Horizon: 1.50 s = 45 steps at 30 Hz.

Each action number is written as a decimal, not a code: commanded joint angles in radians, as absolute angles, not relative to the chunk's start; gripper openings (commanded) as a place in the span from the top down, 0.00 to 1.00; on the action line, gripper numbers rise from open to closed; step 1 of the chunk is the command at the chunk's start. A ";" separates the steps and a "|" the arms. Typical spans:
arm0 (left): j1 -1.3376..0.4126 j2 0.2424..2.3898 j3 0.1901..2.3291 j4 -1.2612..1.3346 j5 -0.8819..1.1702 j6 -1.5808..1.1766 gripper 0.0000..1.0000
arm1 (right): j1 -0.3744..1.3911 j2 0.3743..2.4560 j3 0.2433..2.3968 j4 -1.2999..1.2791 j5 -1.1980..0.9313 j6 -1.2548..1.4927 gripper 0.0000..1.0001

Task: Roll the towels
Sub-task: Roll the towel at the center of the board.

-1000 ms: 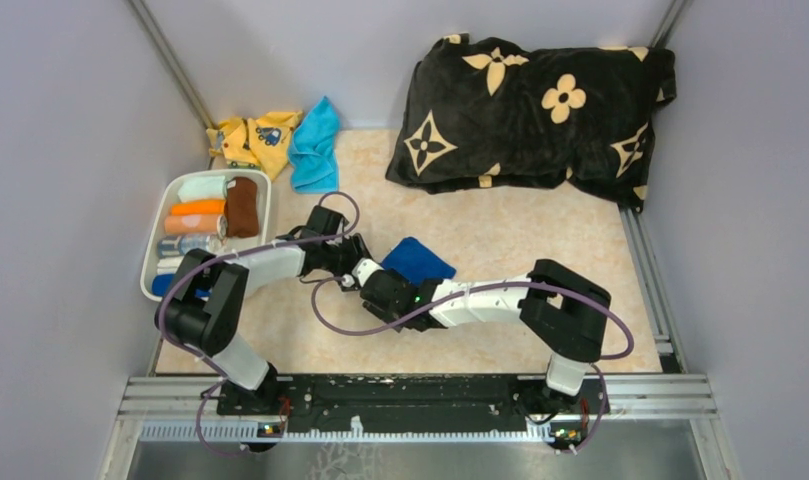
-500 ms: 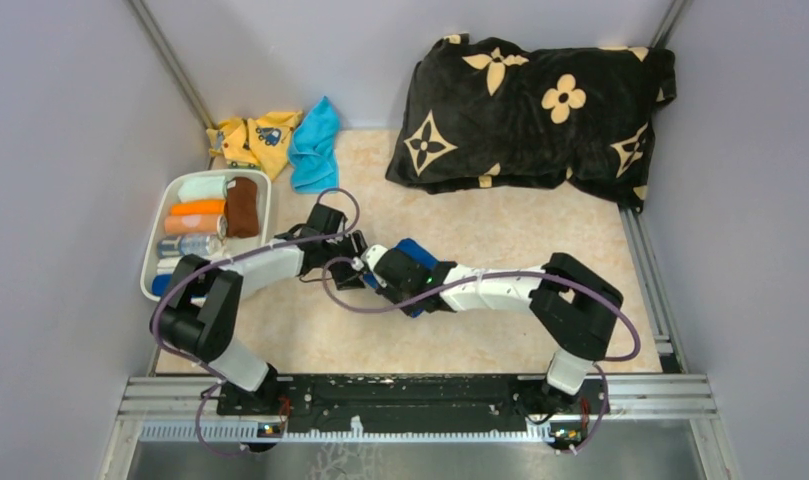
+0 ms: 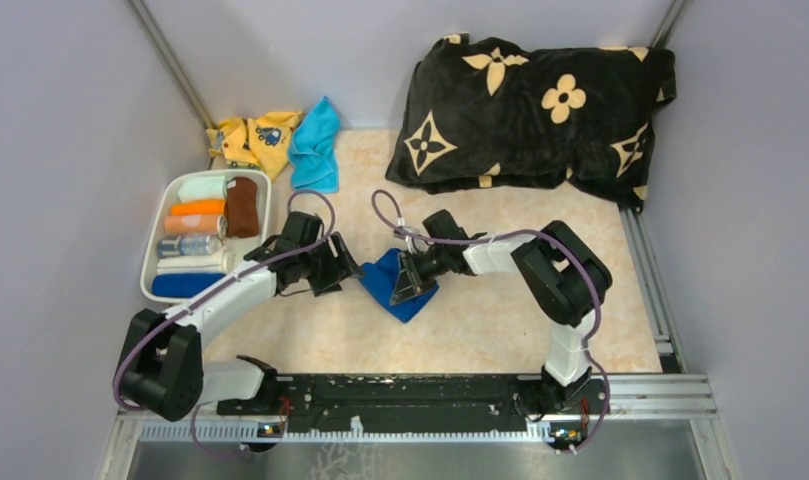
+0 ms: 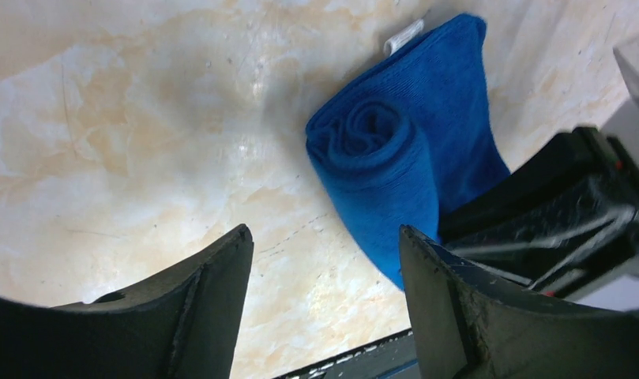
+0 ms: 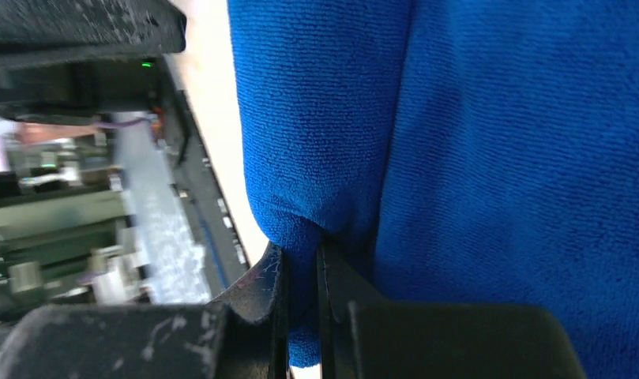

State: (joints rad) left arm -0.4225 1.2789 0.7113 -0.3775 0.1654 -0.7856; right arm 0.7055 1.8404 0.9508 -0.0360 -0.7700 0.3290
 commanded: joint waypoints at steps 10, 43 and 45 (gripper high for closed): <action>-0.435 1.406 0.691 -0.141 0.312 -0.822 0.27 | 0.610 2.007 0.862 0.079 -0.948 0.500 0.97; -0.454 1.669 0.743 -0.201 0.263 -0.803 0.38 | 1.187 1.764 1.084 -0.377 0.457 0.074 0.46; -0.455 1.668 0.744 -0.201 0.265 -0.801 0.37 | 1.187 1.796 1.072 -0.377 0.447 0.073 0.47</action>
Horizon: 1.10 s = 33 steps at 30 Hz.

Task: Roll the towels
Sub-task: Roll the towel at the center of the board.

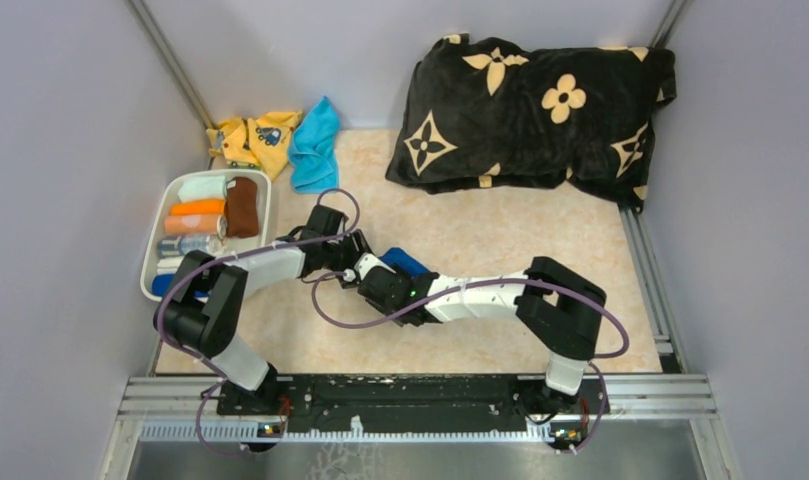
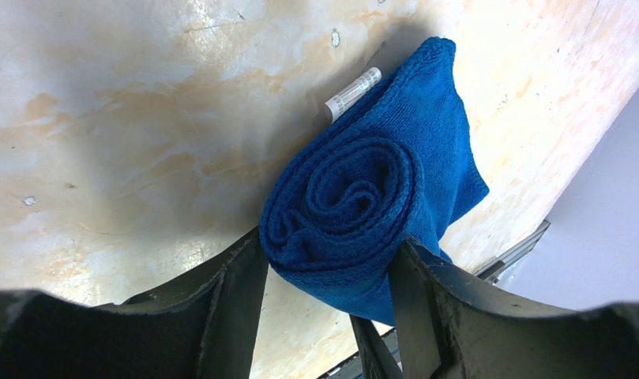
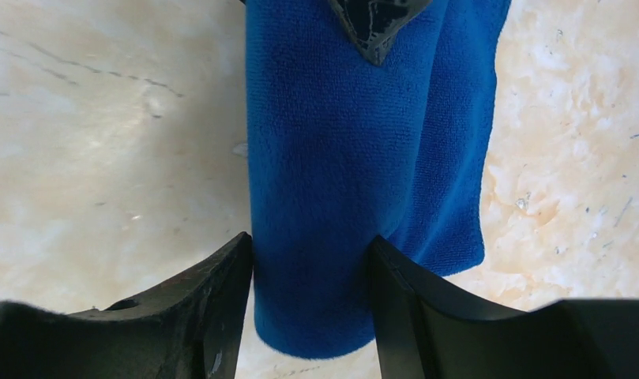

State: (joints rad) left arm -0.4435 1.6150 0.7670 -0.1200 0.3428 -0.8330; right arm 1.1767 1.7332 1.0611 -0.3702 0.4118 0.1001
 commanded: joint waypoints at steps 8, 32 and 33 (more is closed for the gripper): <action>-0.453 1.609 0.752 -0.202 0.271 -0.801 0.31 | 1.134 1.834 1.034 -0.414 0.245 0.074 0.80; -0.411 1.447 0.685 -0.198 0.362 -0.847 0.34 | 0.690 1.974 1.020 -0.229 -0.889 0.332 0.93; -0.413 1.469 0.686 -0.191 0.363 -0.846 0.36 | 0.690 1.966 1.024 -0.239 -0.874 0.328 0.90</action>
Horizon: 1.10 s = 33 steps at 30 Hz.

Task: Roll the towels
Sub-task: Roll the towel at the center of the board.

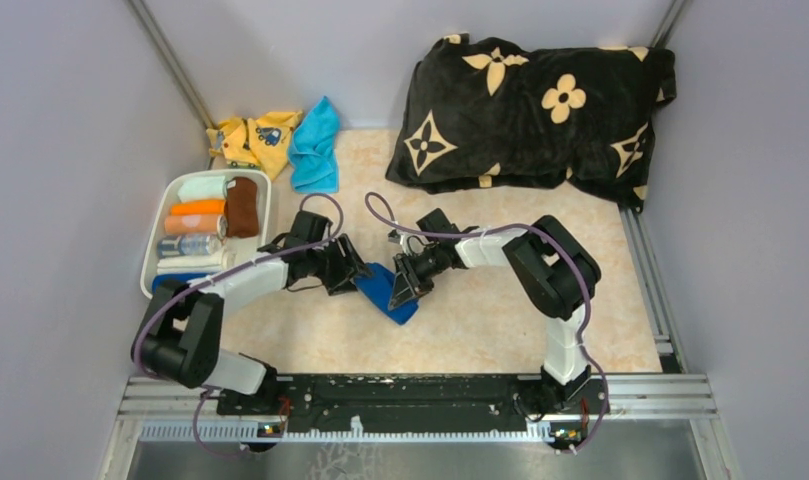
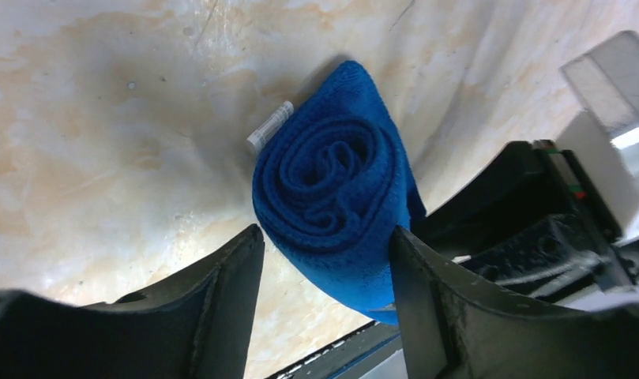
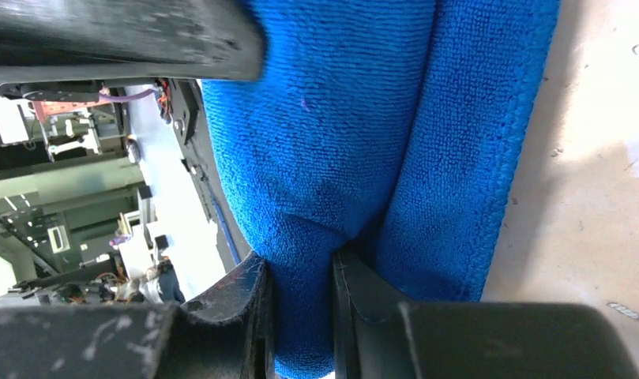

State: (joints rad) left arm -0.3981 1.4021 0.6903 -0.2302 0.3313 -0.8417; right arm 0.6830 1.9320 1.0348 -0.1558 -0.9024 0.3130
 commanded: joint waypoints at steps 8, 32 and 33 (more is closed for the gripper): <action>-0.416 1.584 0.710 -0.206 0.333 -0.813 0.46 | 0.714 1.711 1.027 -0.348 -0.473 0.237 0.56; -0.417 1.625 0.742 -0.245 0.303 -0.793 0.37 | 1.127 1.740 1.020 -0.329 0.211 0.032 0.50; -0.417 1.617 0.741 -0.242 0.307 -0.796 0.36 | 1.120 1.747 1.015 -0.330 0.191 0.035 0.55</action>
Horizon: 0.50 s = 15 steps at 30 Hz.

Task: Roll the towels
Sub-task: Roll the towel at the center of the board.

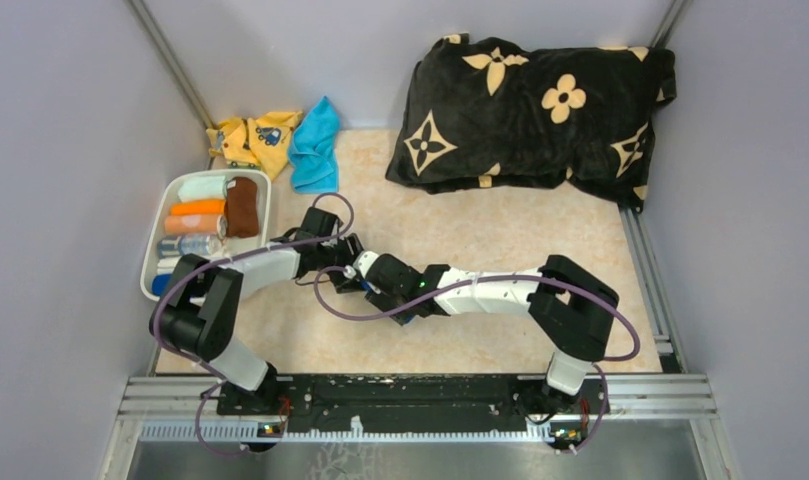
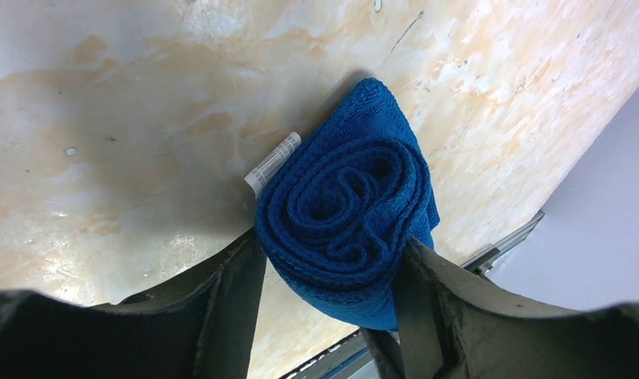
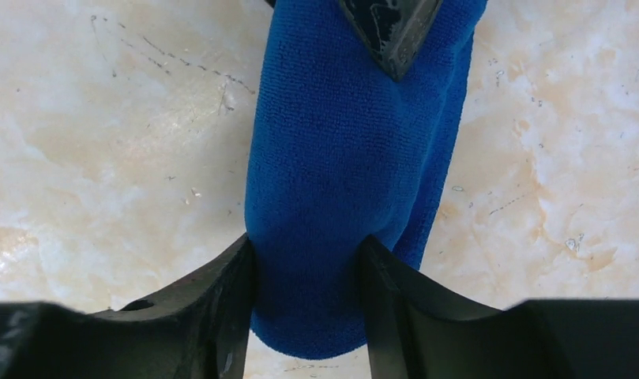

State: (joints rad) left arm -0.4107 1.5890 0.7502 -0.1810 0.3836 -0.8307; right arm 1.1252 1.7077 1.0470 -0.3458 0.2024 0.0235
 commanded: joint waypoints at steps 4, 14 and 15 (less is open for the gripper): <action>-0.413 1.555 0.740 -0.227 0.311 -0.817 0.31 | 1.076 1.756 1.010 -0.335 0.056 0.057 0.77; -0.357 1.257 0.613 -0.178 0.351 -0.941 0.20 | 0.956 1.753 0.967 -0.237 -0.266 0.188 0.83; -0.360 1.250 0.599 -0.157 0.375 -0.949 0.19 | 0.942 1.749 0.960 -0.219 -0.296 0.205 0.83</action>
State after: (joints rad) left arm -0.3614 1.2922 0.6395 -0.1905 0.3325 -0.8982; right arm 0.9737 1.7092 1.0252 -0.2680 -0.0967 0.1081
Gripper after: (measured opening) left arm 0.792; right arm 0.254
